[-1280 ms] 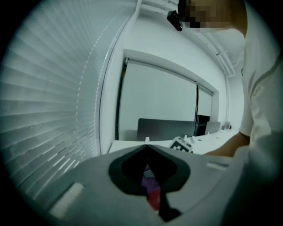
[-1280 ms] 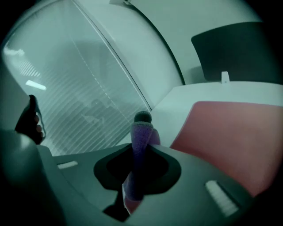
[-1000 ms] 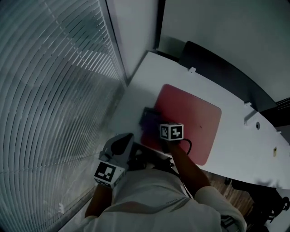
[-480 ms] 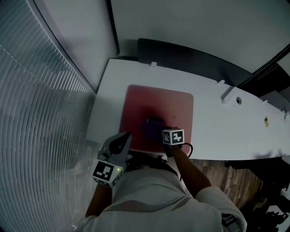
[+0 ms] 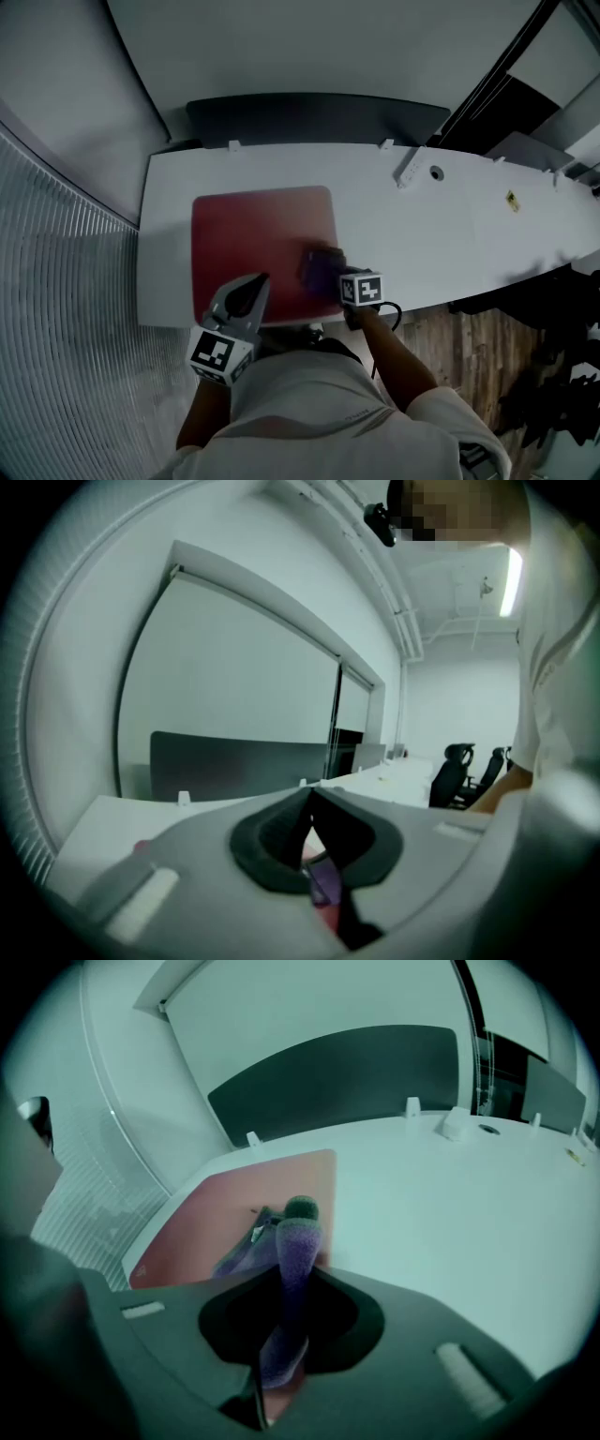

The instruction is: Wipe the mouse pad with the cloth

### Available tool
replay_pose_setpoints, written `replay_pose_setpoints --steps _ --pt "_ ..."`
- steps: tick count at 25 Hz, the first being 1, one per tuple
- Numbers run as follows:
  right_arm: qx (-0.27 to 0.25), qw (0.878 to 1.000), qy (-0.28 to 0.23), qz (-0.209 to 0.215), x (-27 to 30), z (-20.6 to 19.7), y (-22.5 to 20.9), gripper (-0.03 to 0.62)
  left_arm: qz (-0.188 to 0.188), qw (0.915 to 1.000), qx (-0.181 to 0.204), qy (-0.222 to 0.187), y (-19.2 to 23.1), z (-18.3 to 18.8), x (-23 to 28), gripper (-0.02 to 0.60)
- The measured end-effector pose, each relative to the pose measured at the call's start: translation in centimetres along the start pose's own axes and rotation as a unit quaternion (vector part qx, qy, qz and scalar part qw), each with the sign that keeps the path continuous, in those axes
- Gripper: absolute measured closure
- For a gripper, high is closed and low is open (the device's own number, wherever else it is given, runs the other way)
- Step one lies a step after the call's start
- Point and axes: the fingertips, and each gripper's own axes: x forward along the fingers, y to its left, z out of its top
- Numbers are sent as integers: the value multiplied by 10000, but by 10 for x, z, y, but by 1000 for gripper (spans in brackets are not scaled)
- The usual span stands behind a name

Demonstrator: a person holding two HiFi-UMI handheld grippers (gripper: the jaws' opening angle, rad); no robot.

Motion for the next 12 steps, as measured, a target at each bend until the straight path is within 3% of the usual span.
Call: replay_pose_setpoints --steps 8,12 --pt "187 9971 -195 -714 -43 -5 -89 543 -277 9996 43 -17 -35 0 36 578" --pt "49 9952 -404 -893 -67 7 -96 543 -162 9999 16 -21 -30 5 31 580"
